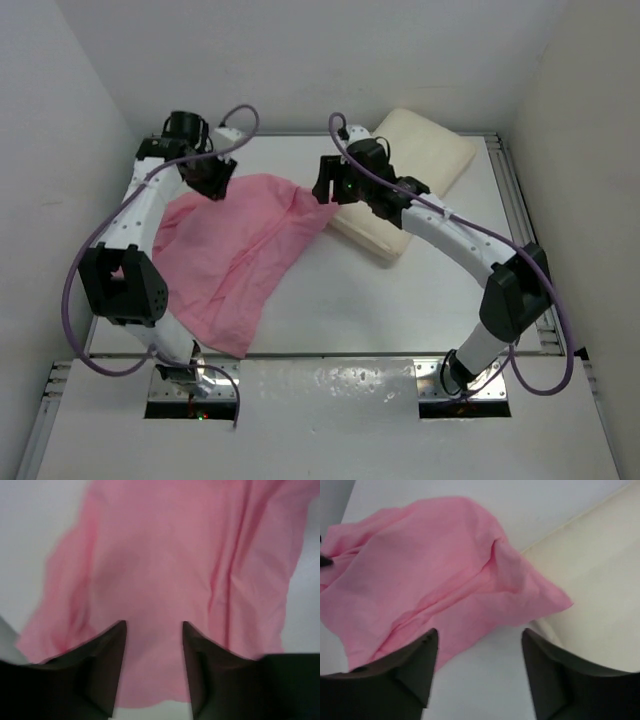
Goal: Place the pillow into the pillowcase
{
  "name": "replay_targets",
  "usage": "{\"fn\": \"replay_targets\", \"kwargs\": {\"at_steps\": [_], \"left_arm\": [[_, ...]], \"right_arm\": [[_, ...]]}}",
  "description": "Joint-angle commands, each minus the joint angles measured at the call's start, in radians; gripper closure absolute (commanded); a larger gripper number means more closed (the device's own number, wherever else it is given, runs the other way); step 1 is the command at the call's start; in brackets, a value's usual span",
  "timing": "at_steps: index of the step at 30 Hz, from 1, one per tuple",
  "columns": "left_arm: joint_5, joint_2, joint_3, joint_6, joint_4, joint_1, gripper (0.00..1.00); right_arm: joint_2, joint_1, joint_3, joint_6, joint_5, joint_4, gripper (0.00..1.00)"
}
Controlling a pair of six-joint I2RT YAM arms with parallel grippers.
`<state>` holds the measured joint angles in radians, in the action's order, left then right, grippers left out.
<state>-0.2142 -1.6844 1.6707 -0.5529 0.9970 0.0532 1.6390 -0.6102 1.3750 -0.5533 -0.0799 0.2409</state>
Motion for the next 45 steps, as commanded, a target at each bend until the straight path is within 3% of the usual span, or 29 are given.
{"fn": "replay_targets", "kwargs": {"at_steps": [1, 4, 5, 9, 11, 14, 17, 18, 23, 25, 26, 27, 28, 32, 33, 35, 39, 45], "left_arm": [[0.058, 0.017, -0.239, -0.027, -0.032, 0.083, 0.49], [0.116, 0.009, -0.378, 0.039, -0.216, 0.147, 0.27], [0.186, -0.003, -0.4, 0.062, -0.304, 0.161, 0.25], [0.406, -0.067, -0.447, 0.102, -0.458, 0.203, 0.24], [0.525, -0.106, -0.445, 0.111, -0.483, 0.208, 0.31], [0.504, -0.115, -0.459, 0.091, -0.459, 0.209, 0.46], [0.47, -0.118, -0.471, 0.097, -0.433, 0.198, 0.82], [0.46, -0.115, -0.467, 0.111, -0.422, 0.186, 1.0], [0.306, -0.098, -0.379, 0.156, -0.354, 0.09, 1.0], [0.297, -0.106, -0.315, 0.18, -0.336, 0.031, 1.0], [0.286, -0.11, -0.293, 0.191, -0.333, 0.005, 1.0], [0.279, -0.113, -0.245, 0.212, -0.327, -0.045, 1.0], [0.257, -0.121, -0.22, 0.222, -0.311, -0.082, 1.0], [0.193, -0.124, -0.137, 0.238, -0.273, -0.168, 1.0], [0.161, -0.12, -0.131, 0.234, -0.264, -0.174, 1.0], [0.136, -0.115, -0.126, 0.228, -0.259, -0.173, 1.0], [0.104, -0.116, -0.128, 0.222, -0.25, -0.139, 1.0], [0.079, -0.144, -0.083, 0.223, -0.225, -0.081, 1.0]], "right_arm": [[0.05, -0.003, 0.01, -0.039, 0.063, 0.017, 0.26], [0.064, 0.013, -0.022, -0.085, 0.075, -0.005, 0.06], [0.062, 0.026, -0.028, -0.095, 0.069, -0.002, 0.01], [0.041, 0.076, -0.101, -0.175, -0.087, 0.086, 0.01], [0.007, 0.144, -0.169, -0.285, -0.098, 0.092, 0.01], [-0.1, 0.21, -0.362, -0.408, -0.113, -0.004, 0.01], [-0.182, 0.254, -0.525, -0.52, -0.208, -0.075, 0.01], [-0.186, 0.266, -0.574, -0.539, -0.218, -0.09, 0.01], [-0.09, 0.319, -0.57, -0.563, -0.162, -0.164, 0.01], [-0.045, 0.34, -0.528, -0.541, -0.146, -0.164, 0.1], [-0.012, 0.352, -0.524, -0.537, -0.112, -0.179, 0.25], [-0.002, 0.368, -0.531, -0.537, -0.075, -0.202, 0.83], [-0.002, 0.403, -0.54, -0.549, -0.039, -0.233, 1.0], [-0.16, 0.489, -0.677, -0.551, -0.043, -0.351, 1.0], [-0.268, 0.522, -0.72, -0.542, -0.044, -0.368, 1.0], [-0.373, 0.546, -0.728, -0.447, -0.032, -0.403, 1.0], [-0.592, 0.512, -0.576, -0.194, 0.003, -0.374, 1.0], [-0.659, 0.385, -0.502, -0.085, 0.233, -0.371, 1.0]]}}
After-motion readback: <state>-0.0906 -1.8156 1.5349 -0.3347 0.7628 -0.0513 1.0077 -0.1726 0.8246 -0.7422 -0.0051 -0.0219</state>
